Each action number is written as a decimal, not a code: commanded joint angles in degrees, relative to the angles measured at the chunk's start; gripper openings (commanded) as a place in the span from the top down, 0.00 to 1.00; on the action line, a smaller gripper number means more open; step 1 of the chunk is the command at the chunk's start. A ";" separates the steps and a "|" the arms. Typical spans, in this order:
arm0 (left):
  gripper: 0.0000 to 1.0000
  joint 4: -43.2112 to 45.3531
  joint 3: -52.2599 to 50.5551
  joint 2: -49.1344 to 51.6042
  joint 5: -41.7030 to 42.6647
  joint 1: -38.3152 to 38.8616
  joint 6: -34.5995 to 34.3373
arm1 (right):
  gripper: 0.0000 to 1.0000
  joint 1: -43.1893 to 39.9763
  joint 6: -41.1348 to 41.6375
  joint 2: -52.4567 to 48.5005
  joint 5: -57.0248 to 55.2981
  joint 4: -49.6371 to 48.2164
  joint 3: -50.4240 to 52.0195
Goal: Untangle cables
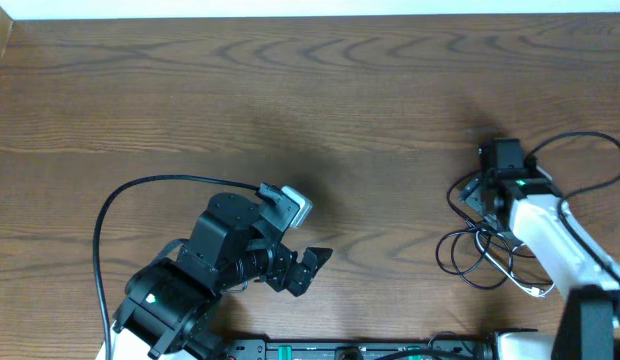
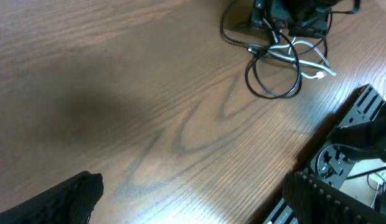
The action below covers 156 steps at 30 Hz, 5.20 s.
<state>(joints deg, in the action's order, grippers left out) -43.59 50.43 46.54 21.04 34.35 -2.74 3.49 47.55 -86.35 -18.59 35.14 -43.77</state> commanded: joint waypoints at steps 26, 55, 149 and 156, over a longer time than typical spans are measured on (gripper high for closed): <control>0.02 -3.13 0.20 0.55 -0.74 -0.02 0.28 | 0.72 8.46 -7.34 -7.82 107.60 -77.72 0.22; 0.02 -5.03 0.20 0.55 -0.76 -0.02 0.33 | 0.01 14.99 -12.28 -7.85 29.88 -16.98 0.31; 0.02 -6.95 0.17 0.57 -0.81 -0.02 0.76 | 0.99 23.08 -34.34 -0.52 35.43 -41.44 -1.14; 0.02 -6.95 0.17 0.57 -0.81 -0.02 0.79 | 0.99 23.10 -32.70 18.18 35.04 -39.21 -1.95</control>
<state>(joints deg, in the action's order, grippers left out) -50.54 50.43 47.16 20.62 34.35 -2.72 26.09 12.99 -74.89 16.67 -4.21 -44.34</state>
